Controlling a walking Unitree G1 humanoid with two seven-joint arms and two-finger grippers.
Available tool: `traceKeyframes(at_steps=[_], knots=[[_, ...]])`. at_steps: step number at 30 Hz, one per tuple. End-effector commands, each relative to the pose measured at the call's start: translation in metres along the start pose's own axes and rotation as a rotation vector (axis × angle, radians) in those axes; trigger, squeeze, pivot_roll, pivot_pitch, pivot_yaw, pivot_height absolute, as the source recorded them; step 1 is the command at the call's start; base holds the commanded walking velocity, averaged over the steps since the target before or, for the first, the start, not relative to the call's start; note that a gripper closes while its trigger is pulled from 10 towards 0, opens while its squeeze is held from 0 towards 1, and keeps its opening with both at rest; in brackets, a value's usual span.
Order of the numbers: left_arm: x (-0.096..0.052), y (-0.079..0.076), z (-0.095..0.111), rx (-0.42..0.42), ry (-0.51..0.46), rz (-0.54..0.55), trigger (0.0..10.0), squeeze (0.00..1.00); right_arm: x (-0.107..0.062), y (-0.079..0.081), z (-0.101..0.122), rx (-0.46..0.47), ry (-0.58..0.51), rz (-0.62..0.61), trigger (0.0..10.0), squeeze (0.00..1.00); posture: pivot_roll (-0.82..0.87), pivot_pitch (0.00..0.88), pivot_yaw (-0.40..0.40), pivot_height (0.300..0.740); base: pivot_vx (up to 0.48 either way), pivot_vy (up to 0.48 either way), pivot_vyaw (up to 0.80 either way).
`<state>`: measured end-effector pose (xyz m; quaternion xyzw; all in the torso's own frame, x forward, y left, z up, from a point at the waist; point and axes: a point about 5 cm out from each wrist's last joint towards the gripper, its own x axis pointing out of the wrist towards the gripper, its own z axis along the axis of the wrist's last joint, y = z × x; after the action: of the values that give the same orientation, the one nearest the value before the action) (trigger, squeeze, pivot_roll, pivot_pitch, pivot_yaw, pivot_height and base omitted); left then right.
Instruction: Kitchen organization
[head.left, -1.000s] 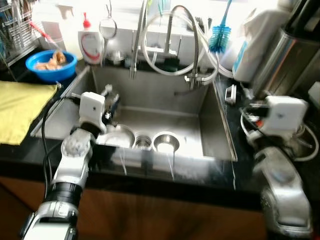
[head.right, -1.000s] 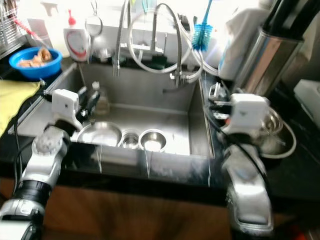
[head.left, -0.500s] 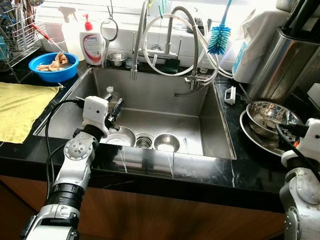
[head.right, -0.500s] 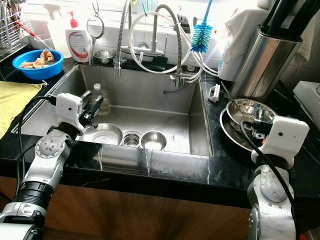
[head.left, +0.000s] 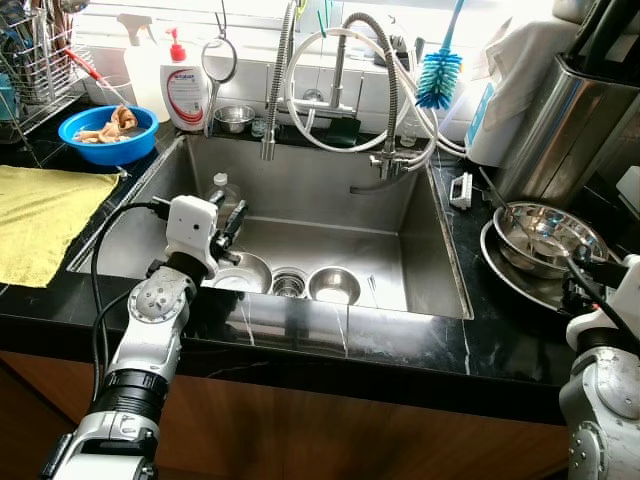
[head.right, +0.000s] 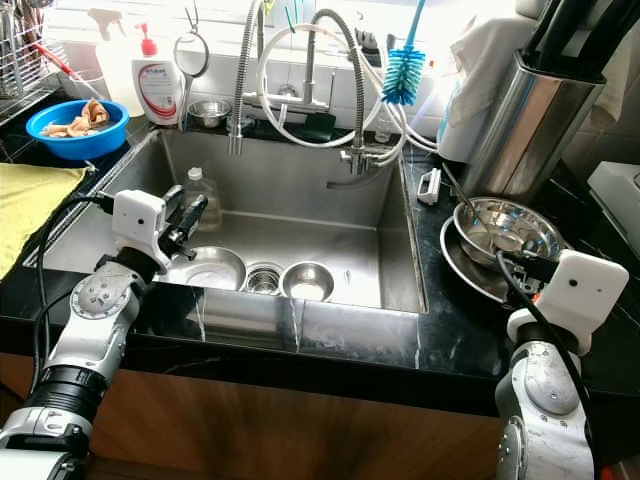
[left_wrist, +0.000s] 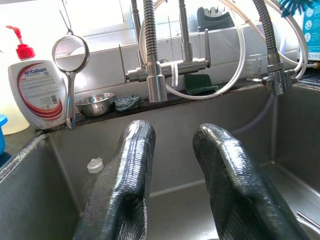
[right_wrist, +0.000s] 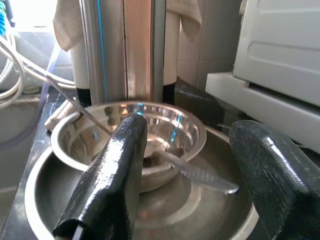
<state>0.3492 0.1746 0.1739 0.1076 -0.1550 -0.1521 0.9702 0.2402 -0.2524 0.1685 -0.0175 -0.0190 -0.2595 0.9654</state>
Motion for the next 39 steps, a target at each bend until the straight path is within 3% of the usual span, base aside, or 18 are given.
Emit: traceKeyframes(at_steps=[1, 20, 21, 22, 23, 24, 39], knots=[[0.002, -0.003, 0.004, 0.010, -0.011, -0.022, 10.0, 0.00, 0.003, -0.001, -0.004, 0.012, 0.029, -0.009, 10.0, 0.00, 0.11, 0.000, -0.062, 0.740, 0.000, 0.000, 0.00], [0.002, -0.004, 0.003, 0.010, -0.004, -0.020, 10.0, 0.00, 0.006, 0.007, -0.008, 0.018, 0.066, 0.020, 10.0, 0.00, 0.11, 0.000, -0.065, 0.740, 0.000, 0.000, 0.00], [0.002, -0.004, 0.003, 0.011, -0.003, -0.020, 10.0, 0.00, 0.006, 0.007, -0.008, 0.018, 0.066, 0.021, 7.0, 0.00, 0.11, 0.000, -0.065, 0.740, 0.000, 0.000, 0.00], [0.002, -0.004, 0.003, 0.011, -0.003, -0.020, 10.0, 0.00, 0.006, 0.008, -0.008, 0.018, 0.065, 0.021, 2.4, 0.00, 0.11, 0.000, -0.066, 0.740, 0.000, 0.000, 0.00], [0.002, -0.005, 0.003, 0.011, -0.003, -0.020, 10.0, 0.00, 0.006, 0.008, -0.008, 0.019, 0.065, 0.022, 2.4, 0.00, 0.11, 0.000, -0.066, 0.740, 0.000, 0.000, 0.00], [0.002, -0.005, 0.003, 0.011, -0.003, -0.020, 10.0, 0.00, 0.006, 0.008, -0.008, 0.019, 0.065, 0.022, 0.0, 0.00, 0.11, 0.000, -0.067, 0.740, 0.000, 0.000, 0.00], [0.003, -0.003, 0.004, 0.014, -0.009, -0.014, 10.0, 0.00, 0.009, 0.010, -0.006, 0.022, 0.059, 0.021, 0.0, 0.00, 0.11, 0.000, -0.068, 0.740, 0.000, 0.000, 0.00]])
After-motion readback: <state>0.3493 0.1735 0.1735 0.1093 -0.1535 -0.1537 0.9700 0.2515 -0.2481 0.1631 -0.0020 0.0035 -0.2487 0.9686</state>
